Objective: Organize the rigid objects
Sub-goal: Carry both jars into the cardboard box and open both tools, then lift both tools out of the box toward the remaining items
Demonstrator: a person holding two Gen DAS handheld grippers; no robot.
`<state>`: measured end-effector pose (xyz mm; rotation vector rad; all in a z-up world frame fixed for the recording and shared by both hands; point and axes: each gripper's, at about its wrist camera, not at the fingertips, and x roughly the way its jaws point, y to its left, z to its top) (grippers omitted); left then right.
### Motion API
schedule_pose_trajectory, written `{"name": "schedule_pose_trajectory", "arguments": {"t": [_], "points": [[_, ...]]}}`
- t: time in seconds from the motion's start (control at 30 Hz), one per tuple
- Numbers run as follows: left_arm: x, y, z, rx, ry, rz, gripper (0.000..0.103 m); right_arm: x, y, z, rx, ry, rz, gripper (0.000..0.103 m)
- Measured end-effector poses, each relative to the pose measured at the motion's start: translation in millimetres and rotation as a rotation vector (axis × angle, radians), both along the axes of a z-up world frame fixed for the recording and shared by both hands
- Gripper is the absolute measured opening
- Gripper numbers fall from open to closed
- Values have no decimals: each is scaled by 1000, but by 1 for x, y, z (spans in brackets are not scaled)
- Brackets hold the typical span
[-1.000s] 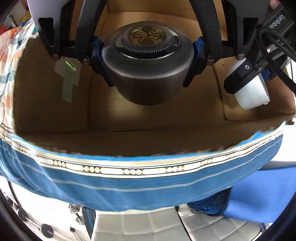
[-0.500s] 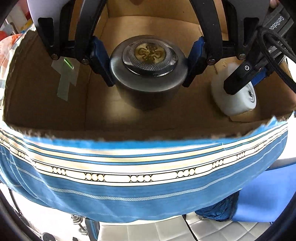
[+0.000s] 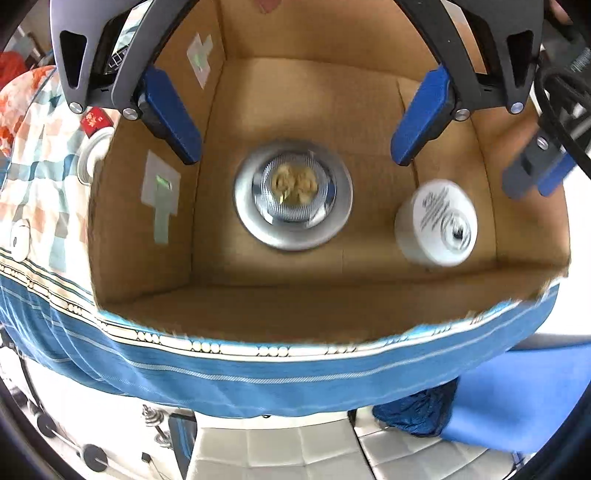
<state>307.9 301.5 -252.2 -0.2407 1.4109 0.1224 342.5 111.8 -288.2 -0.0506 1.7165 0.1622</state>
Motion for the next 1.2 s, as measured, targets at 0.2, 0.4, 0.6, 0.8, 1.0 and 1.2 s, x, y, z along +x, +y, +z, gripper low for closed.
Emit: {"name": "schedule_pose_trajectory", "arguments": {"t": [0.2, 0.4, 0.6, 0.8, 1.0, 1.2], "points": [[-35, -16, 25, 5, -37, -10, 103, -35, 6, 31, -34, -49, 52, 103], [-64, -16, 50, 6, -93, -15, 103, -64, 9, 57, -19, -118, 32, 103], [-99, -15, 87, 17, -155, -17, 103, -97, 11, 88, 2, -231, 47, 103], [-131, -20, 118, 41, -201, -28, 103, -133, 9, 121, 64, -289, 40, 103], [-148, -38, 139, 17, -231, -32, 103, -163, -9, 144, 135, -304, 31, 103], [-143, -105, 153, 58, -267, -97, 103, -175, -58, 158, 166, -312, -5, 103]]}}
